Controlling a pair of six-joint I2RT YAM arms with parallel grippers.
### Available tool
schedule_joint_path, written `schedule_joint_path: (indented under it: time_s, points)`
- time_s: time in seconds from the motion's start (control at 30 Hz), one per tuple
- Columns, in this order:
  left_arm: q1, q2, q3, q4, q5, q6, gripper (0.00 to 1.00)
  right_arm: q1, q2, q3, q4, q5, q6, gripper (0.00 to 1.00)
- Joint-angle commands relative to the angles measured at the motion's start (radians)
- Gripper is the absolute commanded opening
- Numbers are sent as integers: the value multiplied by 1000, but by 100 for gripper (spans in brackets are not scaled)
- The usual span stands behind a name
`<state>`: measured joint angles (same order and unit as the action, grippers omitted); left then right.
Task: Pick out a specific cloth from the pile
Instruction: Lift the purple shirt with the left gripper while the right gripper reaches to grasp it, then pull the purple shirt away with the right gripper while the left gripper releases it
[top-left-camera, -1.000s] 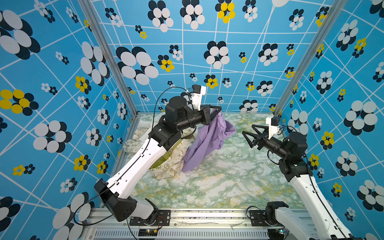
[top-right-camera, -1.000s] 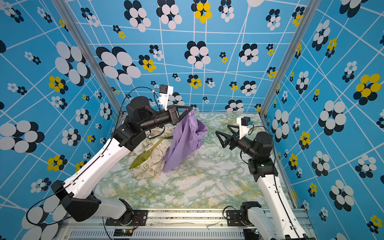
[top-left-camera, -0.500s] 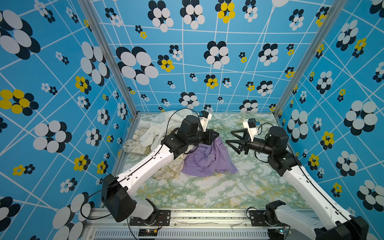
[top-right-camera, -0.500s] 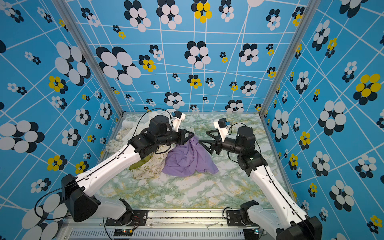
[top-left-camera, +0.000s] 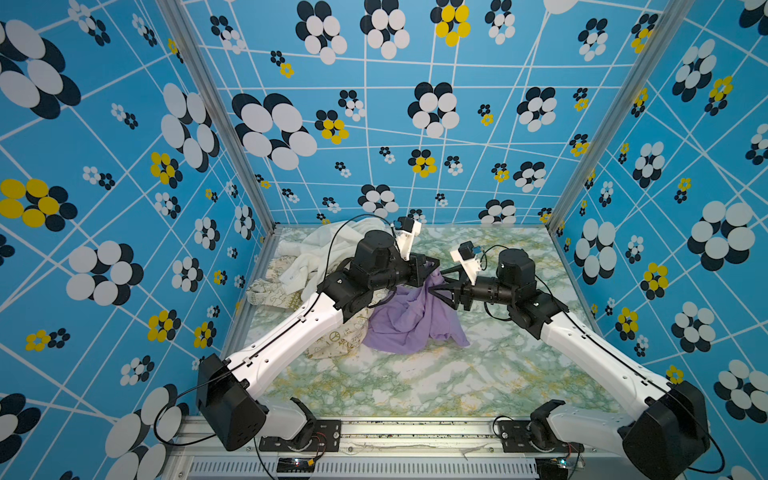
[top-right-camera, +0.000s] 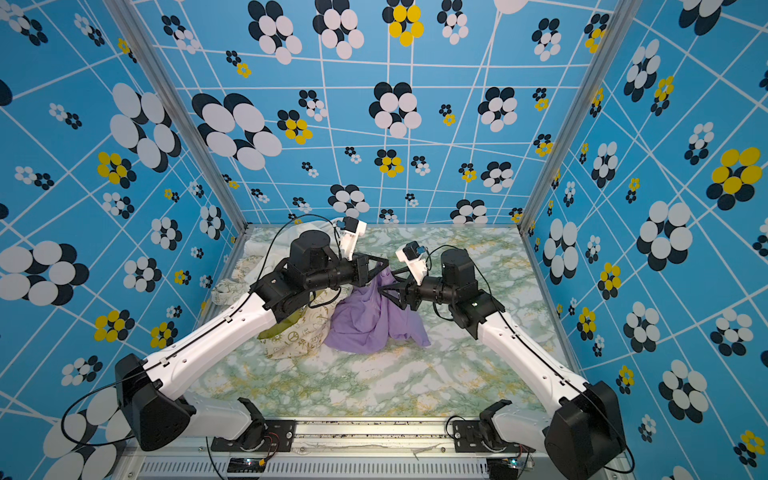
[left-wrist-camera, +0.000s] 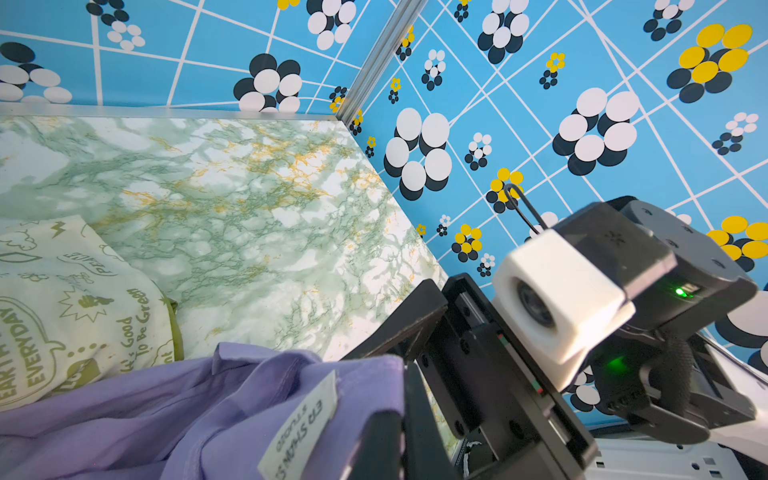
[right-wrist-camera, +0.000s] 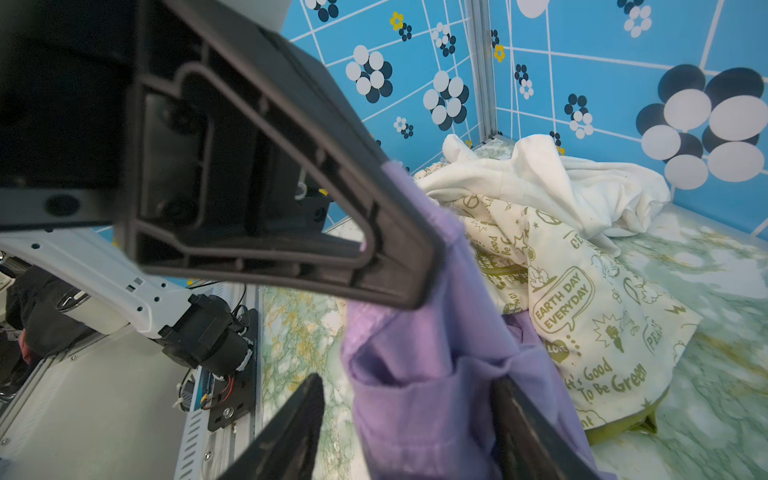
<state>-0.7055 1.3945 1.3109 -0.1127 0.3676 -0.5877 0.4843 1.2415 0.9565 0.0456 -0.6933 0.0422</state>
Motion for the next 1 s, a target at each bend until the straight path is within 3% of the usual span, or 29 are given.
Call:
schedule_joint_path:
  time_s: [0.0, 0.13, 0.2, 0.37, 0.43, 0.53, 0.77, 0.97]
  points:
    - [-4, -41, -10, 66, 16, -17, 0, 14, 26, 43, 54, 24, 11, 51]
    - [-4, -65, -31, 72, -7, -10, 1, 15, 30, 34, 67, 94, 23, 15]
    - [-3, -81, -44, 69, -29, 0, 6, 14, 13, 20, 78, 130, 19, 1]
    - [3, -136, -93, 70, -91, 28, 34, 15, -50, -2, 75, 237, 1, 0]
    - [10, -160, -113, 77, -109, 31, 54, 14, -78, 4, 59, 281, -7, 0]
    - [25, -192, -126, 58, -135, 48, 74, 13, -110, 37, 27, 316, -20, 0]
    - [64, -266, -173, 22, -193, 64, 92, 14, -138, 155, 21, 355, 7, 0]
    - [87, -321, -226, 30, -226, 48, 99, 13, -110, 295, 27, 375, 37, 0]
